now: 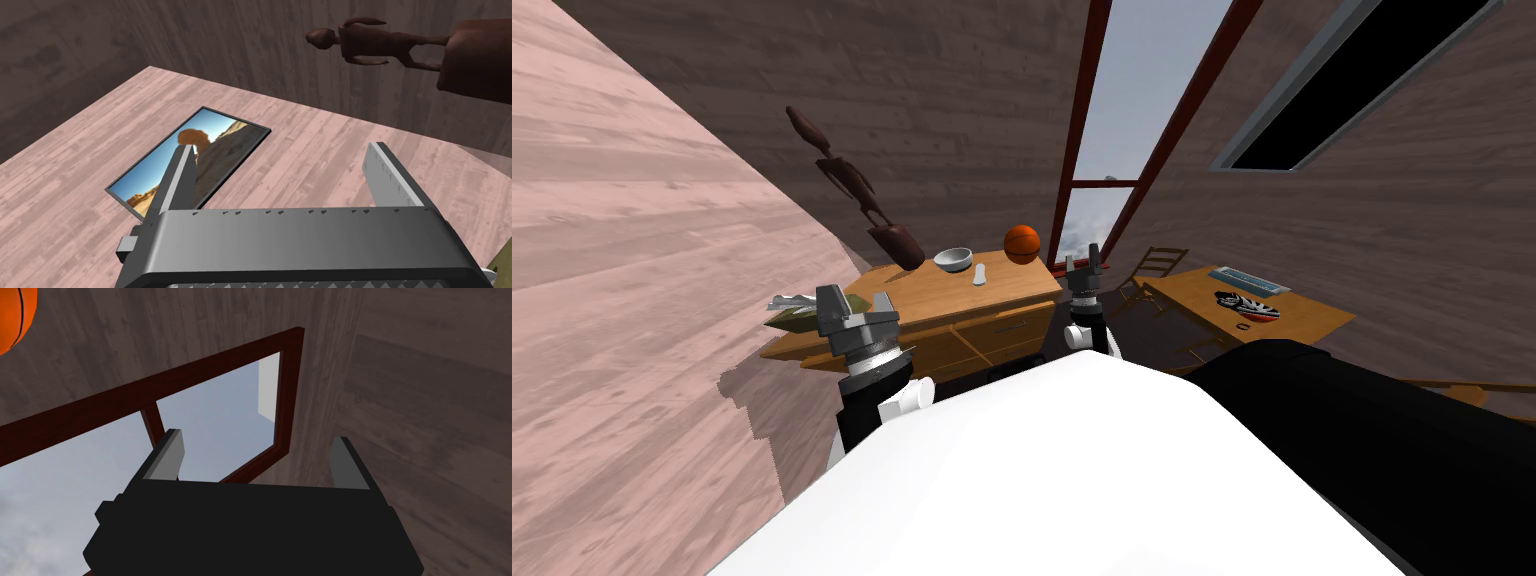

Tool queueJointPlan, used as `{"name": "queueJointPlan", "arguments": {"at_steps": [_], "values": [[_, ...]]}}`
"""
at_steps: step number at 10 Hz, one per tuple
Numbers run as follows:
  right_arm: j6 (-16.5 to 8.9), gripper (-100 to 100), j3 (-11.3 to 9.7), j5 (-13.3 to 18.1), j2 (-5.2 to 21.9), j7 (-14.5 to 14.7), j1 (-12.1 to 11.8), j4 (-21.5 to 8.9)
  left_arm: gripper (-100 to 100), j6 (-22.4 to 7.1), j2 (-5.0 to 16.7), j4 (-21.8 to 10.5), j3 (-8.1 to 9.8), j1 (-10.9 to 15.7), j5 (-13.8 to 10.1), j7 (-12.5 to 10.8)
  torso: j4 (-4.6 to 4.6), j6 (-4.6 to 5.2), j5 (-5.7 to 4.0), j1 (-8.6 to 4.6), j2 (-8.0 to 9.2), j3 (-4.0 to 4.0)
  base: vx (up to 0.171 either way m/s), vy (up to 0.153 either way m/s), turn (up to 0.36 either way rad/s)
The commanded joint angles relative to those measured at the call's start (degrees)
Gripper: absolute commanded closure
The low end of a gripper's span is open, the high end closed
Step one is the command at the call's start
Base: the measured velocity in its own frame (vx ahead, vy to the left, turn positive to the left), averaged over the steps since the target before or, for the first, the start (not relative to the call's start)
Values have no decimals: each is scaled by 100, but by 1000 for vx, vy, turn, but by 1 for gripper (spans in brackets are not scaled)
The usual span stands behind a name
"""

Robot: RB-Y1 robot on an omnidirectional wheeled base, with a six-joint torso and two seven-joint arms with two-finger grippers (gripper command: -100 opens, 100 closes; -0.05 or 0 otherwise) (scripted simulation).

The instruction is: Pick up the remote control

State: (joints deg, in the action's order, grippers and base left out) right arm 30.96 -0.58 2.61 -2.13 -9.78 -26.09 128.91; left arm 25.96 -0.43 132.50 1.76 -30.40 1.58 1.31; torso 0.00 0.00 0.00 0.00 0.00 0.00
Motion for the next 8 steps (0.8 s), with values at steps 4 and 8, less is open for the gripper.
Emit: {"name": "queueJointPlan", "arguments": {"at_steps": [4,8], "values": [[0,0,0,0,0,0,1,0,-100,132,681,-341,-121,-3,42,-162,6,1,0,-1,30,17,-63,-9,-56],[0,0,0,0,0,0,1,0,-100,277,1251,-703,-257,-4,87,-343,5,1,0,-1,25,14,-61,-14,-61]]}}
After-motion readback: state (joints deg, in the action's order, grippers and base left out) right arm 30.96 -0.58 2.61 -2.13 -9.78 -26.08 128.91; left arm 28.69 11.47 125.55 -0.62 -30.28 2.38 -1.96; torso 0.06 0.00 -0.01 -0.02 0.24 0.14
